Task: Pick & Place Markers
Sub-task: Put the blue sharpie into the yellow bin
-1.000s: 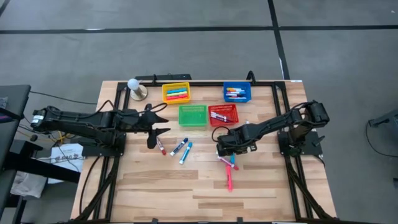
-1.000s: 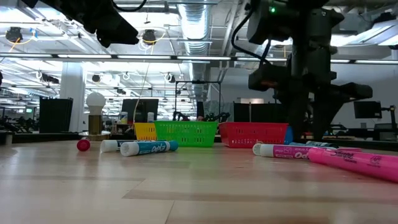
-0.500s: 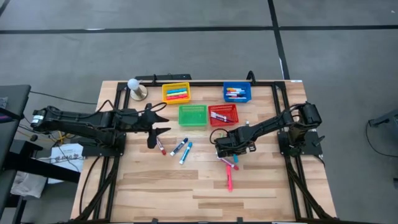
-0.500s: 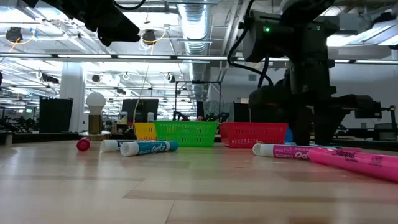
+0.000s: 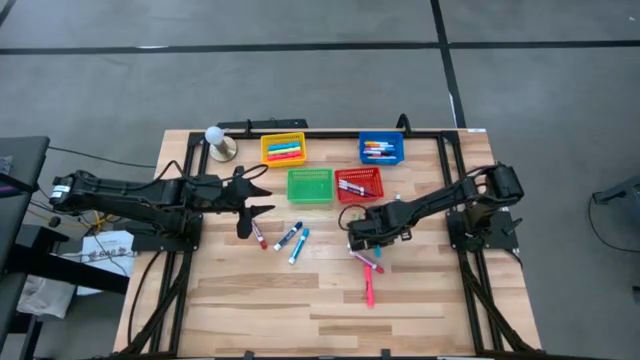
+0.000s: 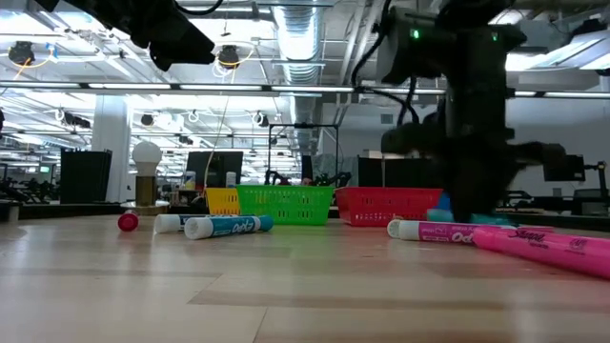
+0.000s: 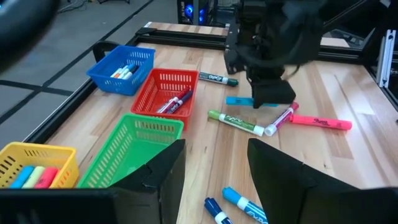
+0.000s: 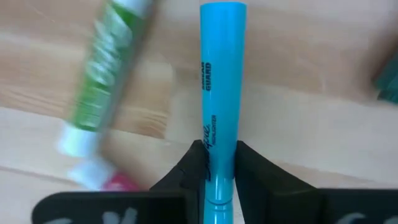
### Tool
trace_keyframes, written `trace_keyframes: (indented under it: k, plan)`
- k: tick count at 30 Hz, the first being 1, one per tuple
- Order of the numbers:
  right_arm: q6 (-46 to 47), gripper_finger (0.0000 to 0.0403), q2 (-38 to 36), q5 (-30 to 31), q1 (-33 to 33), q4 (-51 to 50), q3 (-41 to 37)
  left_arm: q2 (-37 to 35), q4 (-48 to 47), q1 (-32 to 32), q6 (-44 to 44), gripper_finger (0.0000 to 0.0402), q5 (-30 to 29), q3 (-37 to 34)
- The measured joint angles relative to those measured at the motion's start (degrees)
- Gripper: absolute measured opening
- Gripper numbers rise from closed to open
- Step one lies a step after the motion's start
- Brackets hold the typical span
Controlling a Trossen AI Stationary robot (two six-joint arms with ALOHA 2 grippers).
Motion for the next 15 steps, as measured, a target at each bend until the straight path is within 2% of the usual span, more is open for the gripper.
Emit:
trace_keyframes:
  k: [8, 15]
  plan:
    - [-1.4, 0.0054, -9.1, 3.6, 0.1, 1.8, 0.0, 0.0, 0.1, 0.0, -0.8, 0.0172, 0.0, 0.0]
    - [-9.4, 0.0053, -17.1, 9.4, 0.1, 13.4, 0.2, 0.0, 0.8, 0.0, -5.8, 0.0172, 0.1, 0.0]
